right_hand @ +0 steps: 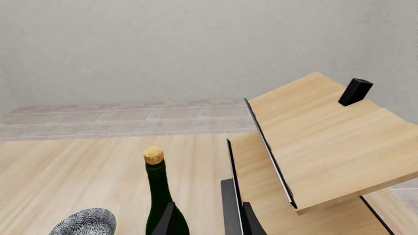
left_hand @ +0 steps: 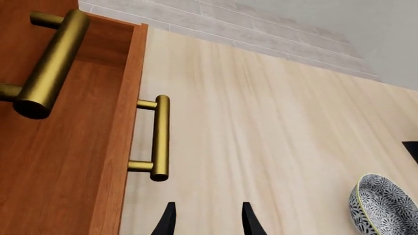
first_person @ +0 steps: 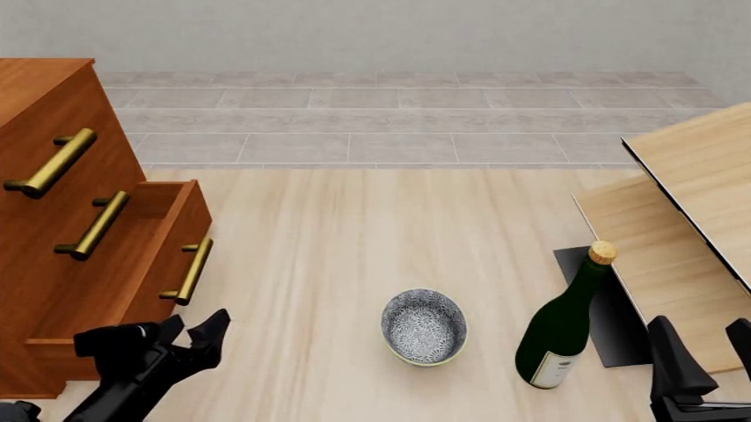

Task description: Close the bottom drawer of the cabinet.

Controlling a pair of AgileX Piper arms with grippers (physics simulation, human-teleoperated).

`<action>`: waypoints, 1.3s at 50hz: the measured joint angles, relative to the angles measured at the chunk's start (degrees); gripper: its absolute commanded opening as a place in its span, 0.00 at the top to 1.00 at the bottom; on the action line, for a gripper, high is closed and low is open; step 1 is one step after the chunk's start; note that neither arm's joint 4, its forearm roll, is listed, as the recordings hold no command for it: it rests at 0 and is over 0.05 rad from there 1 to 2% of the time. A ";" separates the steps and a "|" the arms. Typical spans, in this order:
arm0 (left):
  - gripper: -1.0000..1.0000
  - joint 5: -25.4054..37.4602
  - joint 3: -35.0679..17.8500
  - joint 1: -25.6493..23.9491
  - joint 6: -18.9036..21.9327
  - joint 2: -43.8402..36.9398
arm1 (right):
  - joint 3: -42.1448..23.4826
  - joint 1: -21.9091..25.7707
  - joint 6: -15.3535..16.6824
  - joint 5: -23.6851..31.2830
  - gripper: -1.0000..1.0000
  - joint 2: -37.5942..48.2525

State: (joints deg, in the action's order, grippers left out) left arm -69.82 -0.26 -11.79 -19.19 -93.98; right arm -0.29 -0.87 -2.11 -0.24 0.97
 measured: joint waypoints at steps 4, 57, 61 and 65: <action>0.00 0.09 -0.09 0.67 0.50 -0.22 | 0.02 0.06 0.05 -0.11 0.00 0.12; 0.00 7.63 -5.14 12.79 7.22 -0.30 | 0.05 0.41 -0.02 -0.58 0.00 0.74; 0.00 7.98 -5.76 13.66 7.77 -0.85 | -0.01 0.38 -0.02 -0.41 0.00 0.59; 0.00 8.56 -6.51 14.55 8.23 -1.41 | -0.01 0.35 -0.02 -0.28 0.00 0.42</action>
State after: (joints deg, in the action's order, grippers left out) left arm -61.26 -6.77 2.75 -10.96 -95.39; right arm -0.30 -0.52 -2.12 -0.52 1.39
